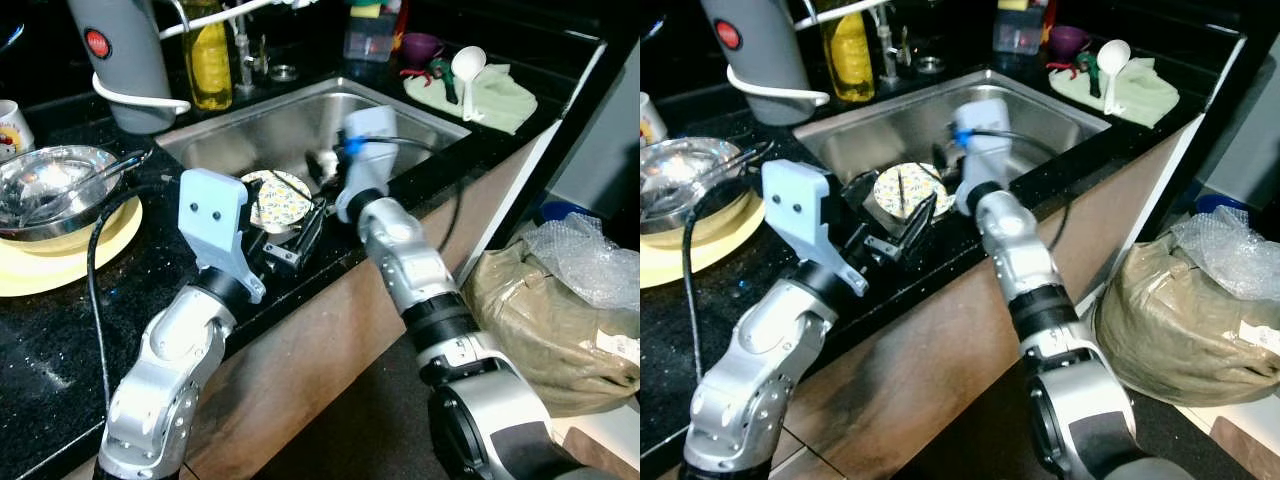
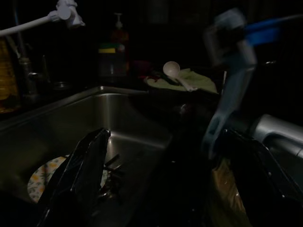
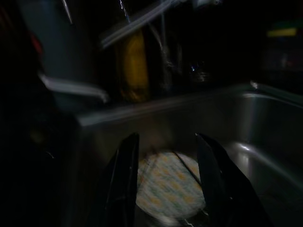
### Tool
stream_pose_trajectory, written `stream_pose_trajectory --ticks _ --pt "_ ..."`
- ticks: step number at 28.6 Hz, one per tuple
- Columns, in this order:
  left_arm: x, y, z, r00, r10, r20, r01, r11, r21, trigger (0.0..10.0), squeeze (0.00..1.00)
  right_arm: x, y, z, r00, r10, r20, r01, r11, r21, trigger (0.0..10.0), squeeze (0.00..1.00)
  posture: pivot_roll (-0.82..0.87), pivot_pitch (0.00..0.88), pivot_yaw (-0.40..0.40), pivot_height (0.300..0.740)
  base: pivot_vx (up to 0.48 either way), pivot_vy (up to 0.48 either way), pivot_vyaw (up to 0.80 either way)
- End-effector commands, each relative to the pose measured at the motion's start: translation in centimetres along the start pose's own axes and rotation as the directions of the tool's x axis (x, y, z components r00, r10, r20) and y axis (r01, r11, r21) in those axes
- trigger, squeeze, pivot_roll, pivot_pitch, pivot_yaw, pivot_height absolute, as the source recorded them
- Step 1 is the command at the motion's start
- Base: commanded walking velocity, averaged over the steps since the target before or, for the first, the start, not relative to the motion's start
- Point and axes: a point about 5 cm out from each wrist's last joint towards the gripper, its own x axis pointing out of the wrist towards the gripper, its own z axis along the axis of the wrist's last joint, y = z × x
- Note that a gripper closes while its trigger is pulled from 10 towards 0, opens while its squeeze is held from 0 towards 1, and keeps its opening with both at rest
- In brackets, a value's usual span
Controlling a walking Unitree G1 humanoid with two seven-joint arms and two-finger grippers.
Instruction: Kitchen organization
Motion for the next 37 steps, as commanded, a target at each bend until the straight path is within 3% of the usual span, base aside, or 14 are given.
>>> stream_pose_trajectory --ticks 1,2,3,4,5,9,17,20,26,33,36,37 --pt "-0.1 -0.1 0.0 1.0 0.003 -0.006 -0.003 1.0 0.008 10.0 0.0 -0.3 -0.3 0.1 1.0 -0.003 0.026 0.002 0.999 0.048 10.0 0.0 0.1 0.076 -0.04 0.74 0.0 0.0 0.0" --pt "-0.1 -0.1 0.0 1.0 0.003 -0.006 -0.003 1.0 0.008 10.0 0.0 -0.3 -0.3 0.1 1.0 -0.003 0.026 0.002 0.999 0.048 10.0 0.0 0.1 0.076 -0.04 0.74 0.0 0.0 0.0" --pt "-0.1 0.0 0.0 1.0 0.003 -0.004 -0.003 1.0 0.009 10.0 0.0 -1.4 -1.1 0.4 0.996 0.024 0.09 -0.038 0.987 0.155 10.0 0.0 0.1 0.08 -0.04 0.74 0.0 0.0 0.0" --pt "-0.1 0.0 0.0 1.0 0.003 -0.004 -0.003 1.0 0.009 10.0 0.0 -1.4 -1.1 0.4 0.996 0.024 0.09 -0.038 0.987 0.155 10.0 0.0 0.1 0.08 -0.04 0.74 0.0 0.0 0.0" --pt "0.0 0.0 0.0 1.0 0.005 -0.003 -0.005 1.0 0.01 10.0 0.0 -2.9 -1.4 0.4 0.986 0.082 0.142 -0.115 0.965 0.236 10.0 0.0 0.1 0.082 -0.037 0.74 0.0 0.0 0.8" --pt "0.0 0.1 0.1 1.0 0.008 -0.001 -0.008 1.0 0.014 10.0 0.0 -4.5 -1.3 0.5 0.966 0.162 0.202 -0.214 0.939 0.268 10.0 0.0 0.1 0.08 -0.036 0.74 0.0 0.0 0.8" --pt "0.2 1.4 0.7 0.997 0.079 0.02 -0.081 0.994 0.08 10.0 0.0 -4.9 0.0 -0.2 0.946 0.26 0.193 -0.303 0.921 0.245 10.0 0.0 0.12 0.068 -0.047 0.74 0.0 0.0 0.8" --pt "0.2 2.6 0.9 0.989 0.142 0.028 -0.144 0.98 0.137 10.0 0.0 -5.5 0.9 -0.2 0.921 0.333 0.203 -0.378 0.89 0.253 10.0 0.0 0.12 0.061 -0.05 0.74 0.0 0.0 0.79" --pt "0.1 2.9 0.9 0.987 0.158 0.026 -0.161 0.975 0.151 10.0 0.0 -5.8 1.2 -0.2 0.912 0.355 0.207 -0.401 0.877 0.263 10.0 0.0 0.12 0.059 -0.05 0.74 0.0 0.0 0.79" --pt "0.2 2.7 0.7 0.988 0.155 0.022 -0.157 0.975 0.159 10.0 0.0 -5.8 0.7 0.9 0.906 0.309 0.289 -0.402 0.842 0.359 10.0 0.0 0.13 0.047 -0.047 0.74 0.0 0.0 0.79" --pt "0.4 2.7 0.6 0.988 0.153 0.018 -0.154 0.975 0.159 10.0 0.0 -6.0 0.1 2.6 0.878 0.279 0.388 -0.44 0.791 0.425 10.0 0.0 0.12 0.052 -0.044 0.74 0.0 0.0 0.79" --pt "0.4 2.7 0.6 0.988 0.153 0.018 -0.154 0.975 0.159 10.0 0.0 -6.0 0.1 2.6 0.878 0.279 0.388 -0.44 0.791 0.425 10.0 0.0 0.12 0.052 -0.044 0.74 0.0 0.0 0.79"
